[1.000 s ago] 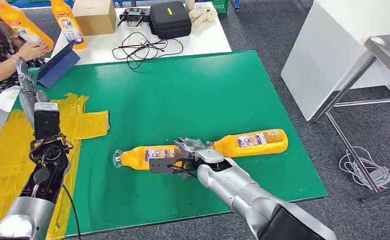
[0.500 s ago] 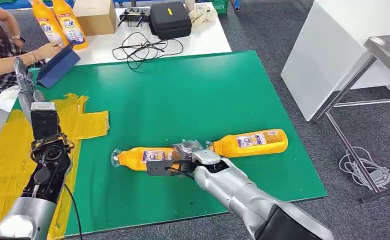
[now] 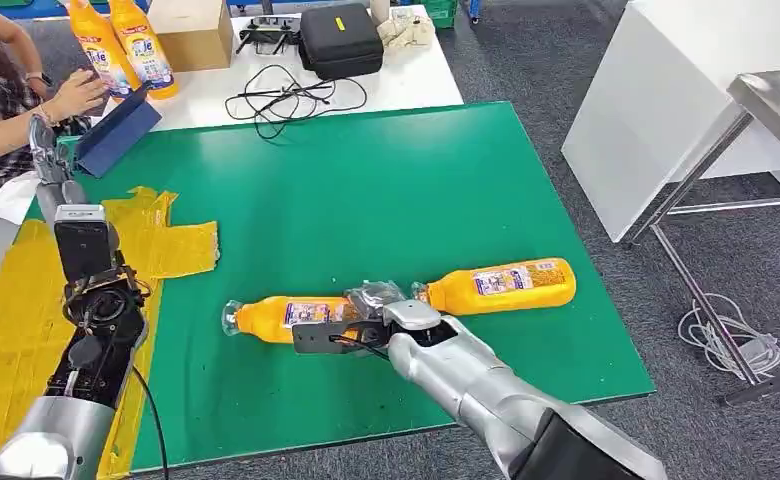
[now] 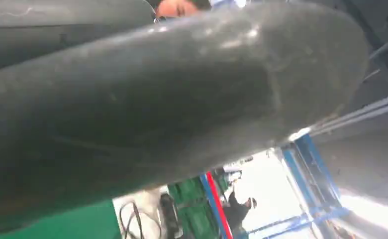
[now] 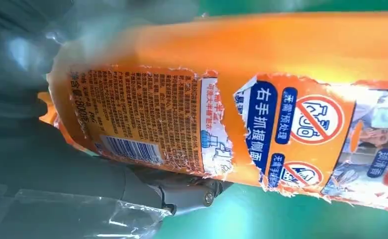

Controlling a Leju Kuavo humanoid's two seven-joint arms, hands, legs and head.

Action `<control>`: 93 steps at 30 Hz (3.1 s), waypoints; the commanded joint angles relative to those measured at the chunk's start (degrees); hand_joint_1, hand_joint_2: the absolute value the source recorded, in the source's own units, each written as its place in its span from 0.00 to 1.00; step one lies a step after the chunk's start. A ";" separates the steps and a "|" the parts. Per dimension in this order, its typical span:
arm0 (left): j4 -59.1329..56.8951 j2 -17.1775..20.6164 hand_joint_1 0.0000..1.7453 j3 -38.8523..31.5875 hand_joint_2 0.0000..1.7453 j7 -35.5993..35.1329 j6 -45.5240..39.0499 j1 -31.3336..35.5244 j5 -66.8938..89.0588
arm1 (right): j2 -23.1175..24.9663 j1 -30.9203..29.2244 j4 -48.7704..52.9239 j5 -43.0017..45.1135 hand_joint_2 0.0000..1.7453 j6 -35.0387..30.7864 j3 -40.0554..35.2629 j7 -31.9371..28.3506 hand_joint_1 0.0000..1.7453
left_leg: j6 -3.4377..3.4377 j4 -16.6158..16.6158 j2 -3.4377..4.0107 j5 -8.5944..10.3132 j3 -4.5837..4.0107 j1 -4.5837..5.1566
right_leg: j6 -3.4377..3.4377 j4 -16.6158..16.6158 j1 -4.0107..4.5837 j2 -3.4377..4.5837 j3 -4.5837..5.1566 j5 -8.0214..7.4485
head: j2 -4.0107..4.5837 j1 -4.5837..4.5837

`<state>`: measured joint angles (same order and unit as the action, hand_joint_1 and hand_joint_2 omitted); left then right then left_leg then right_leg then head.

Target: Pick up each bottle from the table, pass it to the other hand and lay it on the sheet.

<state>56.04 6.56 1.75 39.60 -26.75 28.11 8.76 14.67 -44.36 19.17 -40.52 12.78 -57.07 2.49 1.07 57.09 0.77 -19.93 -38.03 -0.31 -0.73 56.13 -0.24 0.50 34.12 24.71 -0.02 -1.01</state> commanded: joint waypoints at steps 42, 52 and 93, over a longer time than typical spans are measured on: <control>7.34 -1.49 0.00 9.49 1.00 -29.21 44.94 -5.81 -47.96 | -3.24 -4.84 15.27 13.61 1.00 -14.08 25.14 -6.06 1.00 | 0.02 0.09 -0.17 -0.09 -0.14 0.04 | -0.11 0.09 -0.04 -0.13 0.01 0.07 | 0.00 0.00; 3.10 -2.75 0.00 12.32 1.00 -28.84 44.07 -1.41 -48.42 | 1.64 -6.96 10.20 12.72 1.00 -12.89 22.28 -5.23 1.00 | -0.02 0.10 -0.22 -0.05 -0.17 0.01 | -0.09 0.12 0.00 -0.19 0.03 0.06 | 0.00 0.00; -6.85 -5.10 0.00 12.55 1.00 -27.65 40.86 7.26 -47.48 | 5.33 -3.21 15.80 22.88 1.00 -10.44 -2.74 2.44 1.00 | -0.02 0.09 -0.23 -0.04 -0.22 -0.03 | -0.08 0.09 0.03 -0.21 0.07 0.05 | 0.00 0.00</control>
<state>55.04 2.60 12.52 12.87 14.16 29.19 -38.82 19.82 -46.19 34.62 -20.83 1.27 -48.32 4.48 1.12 57.10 0.74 -19.88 -38.35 -0.30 -0.83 56.15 -0.24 0.47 34.35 24.63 -0.02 -1.01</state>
